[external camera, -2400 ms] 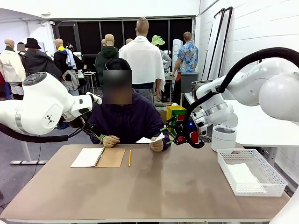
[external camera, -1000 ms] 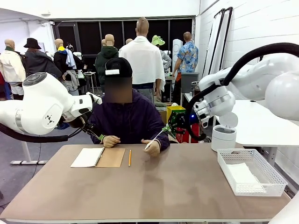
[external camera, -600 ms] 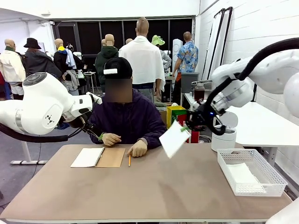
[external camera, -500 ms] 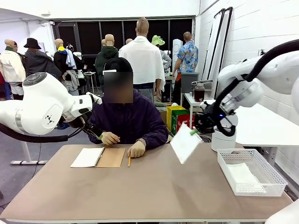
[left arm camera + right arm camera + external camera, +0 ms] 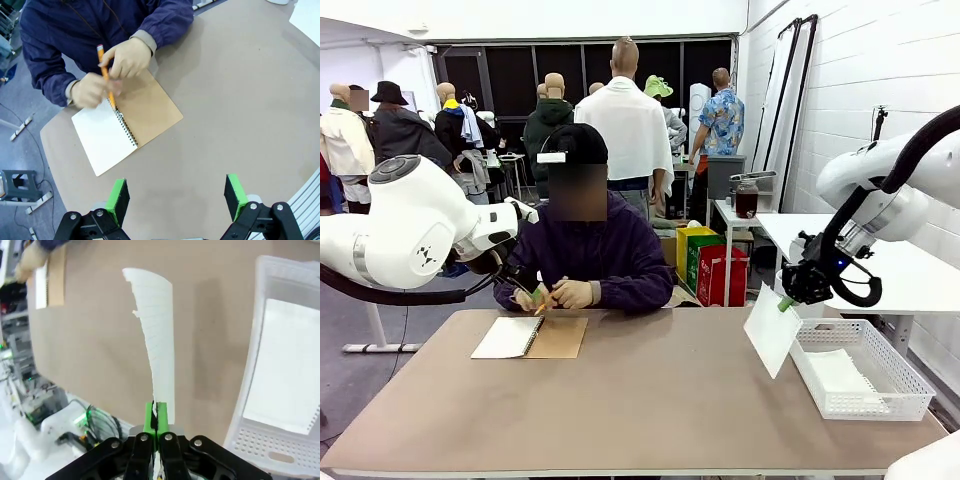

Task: Sort the paper based on its condition.
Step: If a person hands you a paper, place it in the Organizing basket , and if it's crumpled, put it in the Trash can.

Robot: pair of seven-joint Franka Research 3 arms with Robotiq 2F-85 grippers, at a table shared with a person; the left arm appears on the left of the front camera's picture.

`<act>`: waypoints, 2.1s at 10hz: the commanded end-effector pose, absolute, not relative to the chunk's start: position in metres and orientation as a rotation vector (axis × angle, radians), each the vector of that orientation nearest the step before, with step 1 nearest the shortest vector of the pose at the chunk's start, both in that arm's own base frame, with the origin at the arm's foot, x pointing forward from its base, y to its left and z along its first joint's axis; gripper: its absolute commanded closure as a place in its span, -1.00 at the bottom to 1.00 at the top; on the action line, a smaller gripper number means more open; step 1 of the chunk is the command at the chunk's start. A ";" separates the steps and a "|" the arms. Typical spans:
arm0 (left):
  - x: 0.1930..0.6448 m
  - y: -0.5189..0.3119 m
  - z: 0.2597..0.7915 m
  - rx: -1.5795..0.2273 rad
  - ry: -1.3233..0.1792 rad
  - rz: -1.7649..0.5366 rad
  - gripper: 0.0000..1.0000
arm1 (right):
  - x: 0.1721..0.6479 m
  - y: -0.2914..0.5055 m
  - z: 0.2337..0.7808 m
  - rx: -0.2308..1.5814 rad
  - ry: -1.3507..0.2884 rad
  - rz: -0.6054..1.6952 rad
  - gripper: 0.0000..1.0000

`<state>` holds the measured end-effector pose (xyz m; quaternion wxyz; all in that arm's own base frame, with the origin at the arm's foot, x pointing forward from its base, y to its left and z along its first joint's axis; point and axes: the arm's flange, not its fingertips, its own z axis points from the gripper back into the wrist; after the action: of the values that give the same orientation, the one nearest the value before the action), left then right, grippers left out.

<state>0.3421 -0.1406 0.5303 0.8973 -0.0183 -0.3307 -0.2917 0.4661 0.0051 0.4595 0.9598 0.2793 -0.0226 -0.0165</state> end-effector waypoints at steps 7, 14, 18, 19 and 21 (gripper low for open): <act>0.343 -0.140 0.530 -0.037 -0.684 -0.603 -1.00 | 0.468 -0.016 0.463 0.525 -0.063 -0.064 1.00; 0.343 -0.140 0.530 -0.037 -0.684 -0.603 -1.00 | 0.482 -0.103 0.468 0.504 -0.088 -0.154 1.00; 0.343 -0.140 0.530 -0.037 -0.684 -0.603 -1.00 | 0.496 -0.115 0.442 0.508 -0.047 -0.127 1.00; 0.343 -0.140 0.530 -0.037 -0.684 -0.603 -1.00 | 0.492 -0.115 0.433 0.524 -0.034 -0.131 1.00; 0.343 -0.140 0.530 -0.037 -0.684 -0.603 -1.00 | 0.488 -0.113 0.416 0.522 -0.020 -0.148 1.00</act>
<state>0.3421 -0.1406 0.5303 0.8973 -0.0183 -0.3307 -0.2917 0.4928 -0.1119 0.4219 0.9646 0.2525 -0.0107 -0.0753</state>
